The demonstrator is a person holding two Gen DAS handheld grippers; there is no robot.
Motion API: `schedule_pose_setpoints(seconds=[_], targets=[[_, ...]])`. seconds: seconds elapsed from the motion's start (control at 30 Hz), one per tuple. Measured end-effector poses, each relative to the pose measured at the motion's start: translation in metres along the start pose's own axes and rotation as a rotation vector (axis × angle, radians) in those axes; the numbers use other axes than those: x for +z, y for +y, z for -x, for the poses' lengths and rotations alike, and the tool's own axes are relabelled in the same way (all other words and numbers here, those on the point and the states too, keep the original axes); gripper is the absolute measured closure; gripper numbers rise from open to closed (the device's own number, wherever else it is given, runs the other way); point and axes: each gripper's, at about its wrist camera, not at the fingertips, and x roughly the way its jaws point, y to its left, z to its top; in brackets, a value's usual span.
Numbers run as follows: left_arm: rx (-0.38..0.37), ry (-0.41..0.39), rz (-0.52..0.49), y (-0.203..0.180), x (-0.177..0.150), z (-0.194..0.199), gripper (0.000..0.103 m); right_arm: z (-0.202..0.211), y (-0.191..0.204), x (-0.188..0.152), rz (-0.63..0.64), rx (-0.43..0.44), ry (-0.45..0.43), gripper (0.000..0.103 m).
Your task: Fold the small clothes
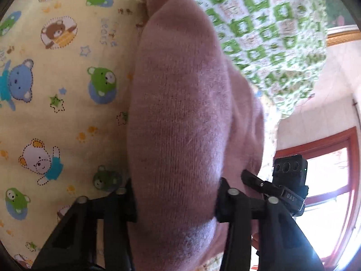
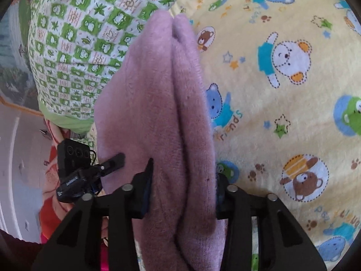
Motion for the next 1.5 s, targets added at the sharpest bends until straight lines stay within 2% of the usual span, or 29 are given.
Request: schedule_pose_setpoints(seconds=[0.17,0.37,0.53,0.67,0.77,0.83,0.93,1.0,1.1,1.23,1.3,1.37,1.5], targets=[[-0.025,-0.045,-0.002,-0.002,-0.013,0.037,0.063,0.016,0.036,-0.01,0.057,0.031,-0.02,0.069],[-0.019,-0.137,0.018,0.019,-0.032,0.127,0.063,0.011,0.096,-0.029,0.125,0.112,-0.019,0.071],[0.014,-0.209,0.049,0.064,-0.061,0.215,0.063,-0.026,0.158,-0.056,0.189,0.188,0.031,0.071],[0.051,-0.246,0.087,0.101,-0.093,0.258,0.063,-0.07,0.193,-0.084,0.219,0.227,0.103,0.071],[0.068,-0.257,0.134,0.138,-0.121,0.276,0.063,-0.101,0.203,-0.105,0.23,0.228,0.162,0.071],[0.08,-0.246,0.181,0.169,-0.136,0.28,0.063,-0.127,0.202,-0.12,0.234,0.213,0.215,0.071],[0.088,-0.222,0.235,0.194,-0.151,0.263,0.061,-0.158,0.19,-0.137,0.218,0.147,0.276,0.071],[0.032,-0.239,0.272,0.207,-0.158,0.259,0.059,-0.172,0.179,-0.144,0.204,0.095,0.283,0.069],[0.029,-0.234,0.29,0.209,-0.155,0.258,0.054,-0.178,0.172,-0.142,0.157,0.092,0.266,0.067],[0.085,-0.21,0.274,0.202,-0.152,0.267,0.048,-0.174,0.186,-0.138,0.171,0.037,0.254,0.057],[0.118,-0.215,0.273,0.196,-0.152,0.275,0.048,-0.164,0.193,-0.136,0.174,-0.016,0.241,0.049],[0.144,-0.246,0.268,0.19,-0.153,0.288,0.048,-0.148,0.192,-0.135,0.174,-0.048,0.211,0.044],[0.182,-0.334,0.222,0.172,-0.158,0.321,0.048,-0.116,0.189,-0.138,0.157,-0.079,0.128,0.044]])
